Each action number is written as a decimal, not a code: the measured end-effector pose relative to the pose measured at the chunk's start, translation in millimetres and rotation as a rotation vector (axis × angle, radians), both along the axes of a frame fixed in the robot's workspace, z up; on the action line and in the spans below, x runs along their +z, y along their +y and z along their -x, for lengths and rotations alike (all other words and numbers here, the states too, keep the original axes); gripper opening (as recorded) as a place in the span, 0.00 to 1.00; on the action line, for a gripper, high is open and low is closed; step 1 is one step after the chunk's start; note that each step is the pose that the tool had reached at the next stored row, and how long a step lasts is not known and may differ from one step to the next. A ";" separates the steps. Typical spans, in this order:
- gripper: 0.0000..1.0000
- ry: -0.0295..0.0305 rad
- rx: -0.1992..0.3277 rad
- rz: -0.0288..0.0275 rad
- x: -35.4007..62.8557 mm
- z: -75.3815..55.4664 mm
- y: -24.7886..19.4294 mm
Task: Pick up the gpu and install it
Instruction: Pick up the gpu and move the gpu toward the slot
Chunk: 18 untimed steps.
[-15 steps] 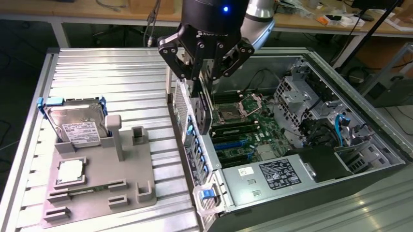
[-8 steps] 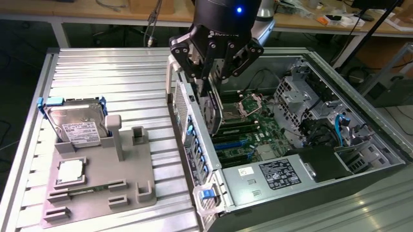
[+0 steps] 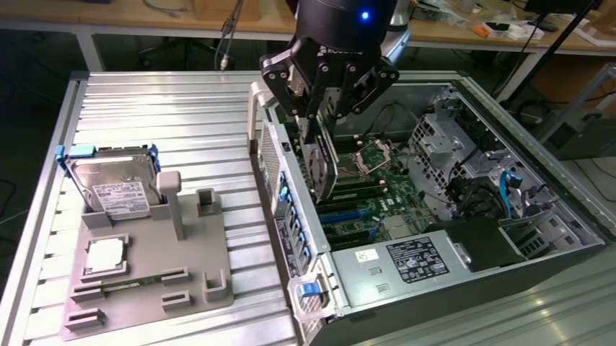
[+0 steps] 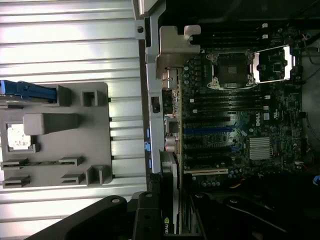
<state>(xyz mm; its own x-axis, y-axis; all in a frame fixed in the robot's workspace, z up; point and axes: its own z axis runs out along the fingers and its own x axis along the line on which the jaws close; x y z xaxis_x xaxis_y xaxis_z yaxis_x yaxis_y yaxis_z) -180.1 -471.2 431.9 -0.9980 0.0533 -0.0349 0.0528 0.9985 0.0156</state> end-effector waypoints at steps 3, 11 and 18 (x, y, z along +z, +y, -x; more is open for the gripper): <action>0.27 0.0001 0.000 0.0000 0.0 -6.7 0.0; 0.27 0.0003 0.000 0.0001 0.0 -20.9 0.0; 0.27 0.0002 0.000 -0.0001 0.0 -35.5 0.0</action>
<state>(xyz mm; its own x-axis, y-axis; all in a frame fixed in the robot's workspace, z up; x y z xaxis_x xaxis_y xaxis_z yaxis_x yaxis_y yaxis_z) -144.6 -471.2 431.8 -0.9980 0.0533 -0.0348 0.0528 0.9985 0.0157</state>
